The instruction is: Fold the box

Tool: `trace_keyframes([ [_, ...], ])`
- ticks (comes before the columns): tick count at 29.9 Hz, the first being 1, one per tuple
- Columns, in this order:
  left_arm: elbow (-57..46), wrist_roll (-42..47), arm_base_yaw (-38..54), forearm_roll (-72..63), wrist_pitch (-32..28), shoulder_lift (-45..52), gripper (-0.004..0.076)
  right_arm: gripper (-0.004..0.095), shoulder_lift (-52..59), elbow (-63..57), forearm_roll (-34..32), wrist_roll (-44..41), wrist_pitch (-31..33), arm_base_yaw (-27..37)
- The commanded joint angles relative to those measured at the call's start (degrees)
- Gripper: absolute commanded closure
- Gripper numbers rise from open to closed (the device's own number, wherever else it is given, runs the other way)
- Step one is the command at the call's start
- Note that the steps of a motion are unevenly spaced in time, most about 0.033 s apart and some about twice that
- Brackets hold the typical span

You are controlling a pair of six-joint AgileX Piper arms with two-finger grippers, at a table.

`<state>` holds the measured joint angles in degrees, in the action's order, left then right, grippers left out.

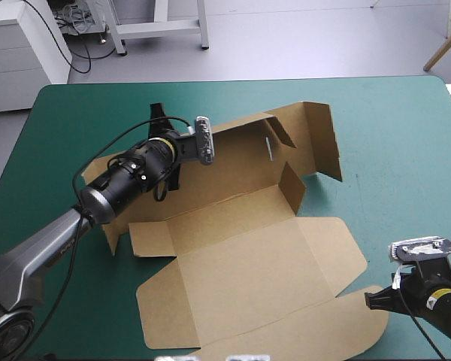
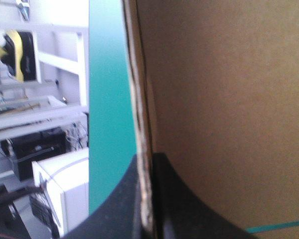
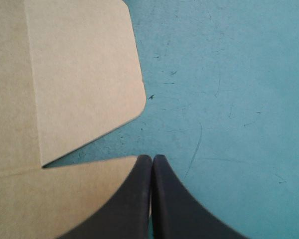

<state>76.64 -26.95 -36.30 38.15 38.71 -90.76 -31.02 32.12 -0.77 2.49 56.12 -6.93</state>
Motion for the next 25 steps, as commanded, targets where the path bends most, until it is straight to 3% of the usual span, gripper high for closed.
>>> trace_keyframes([
  [1, 1.91, 0.4, -3.33, 2.67, -6.96, 2.05, 0.0734, 0.0927, -0.09, 1.45, -0.01, 0.44, -2.73, 0.46],
  [8, 1.91, -0.24, -9.41, 4.02, -11.18, 2.05, 0.0734, 0.0927, -0.09, 1.45, -0.01, 0.44, -2.73, 0.46],
  [18, 1.59, 0.03, -19.33, 10.72, -11.31, 2.02, 0.0734, 0.0928, -0.09, 1.45, -0.01, 0.44, -2.73, 0.46],
  [21, 0.86, 2.23, -21.02, 12.94, -11.19, 2.02, 0.0734, 0.0927, -0.09, 1.45, -0.01, 0.44, -2.73, 0.46],
  [25, -2.33, 12.23, -23.0, 22.96, -10.62, 2.02, 0.0734, 0.0927, -0.09, 1.45, -0.01, 0.44, -2.73, 0.46],
])
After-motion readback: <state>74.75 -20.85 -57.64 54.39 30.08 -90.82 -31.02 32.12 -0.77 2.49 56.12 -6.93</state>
